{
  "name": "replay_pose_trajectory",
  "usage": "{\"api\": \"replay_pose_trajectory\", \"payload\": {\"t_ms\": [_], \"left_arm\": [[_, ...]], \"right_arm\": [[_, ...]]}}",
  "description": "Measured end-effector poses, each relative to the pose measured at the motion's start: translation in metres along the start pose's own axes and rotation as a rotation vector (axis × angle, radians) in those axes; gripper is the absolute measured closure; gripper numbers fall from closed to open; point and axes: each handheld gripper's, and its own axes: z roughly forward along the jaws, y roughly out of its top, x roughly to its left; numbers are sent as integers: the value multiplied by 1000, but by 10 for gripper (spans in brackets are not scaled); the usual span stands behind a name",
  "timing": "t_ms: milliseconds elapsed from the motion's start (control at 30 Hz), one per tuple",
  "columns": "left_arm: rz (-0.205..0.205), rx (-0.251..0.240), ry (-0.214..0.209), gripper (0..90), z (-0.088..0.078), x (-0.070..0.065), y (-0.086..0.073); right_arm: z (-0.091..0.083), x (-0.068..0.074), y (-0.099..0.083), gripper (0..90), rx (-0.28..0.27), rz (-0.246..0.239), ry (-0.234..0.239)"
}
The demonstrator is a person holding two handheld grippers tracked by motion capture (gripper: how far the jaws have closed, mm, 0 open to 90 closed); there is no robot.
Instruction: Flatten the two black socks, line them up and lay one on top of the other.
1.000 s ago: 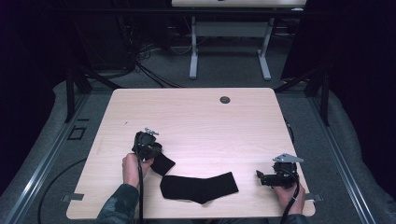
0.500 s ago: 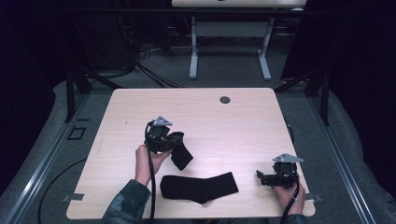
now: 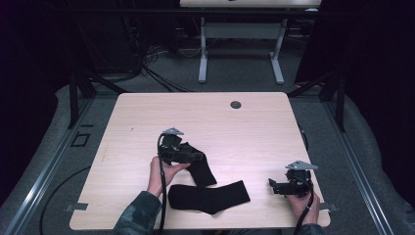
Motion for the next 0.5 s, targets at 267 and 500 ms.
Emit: {"api": "replay_pose_trajectory", "payload": {"t_ms": [267, 500], "left_arm": [[-12, 87, 211, 405, -8, 46, 1], [-6, 169, 269, 468, 15, 59, 1]], "right_arm": [[-17, 33, 41, 218, 3, 15, 160], [2, 101, 78, 383, 82, -84, 297]]}}
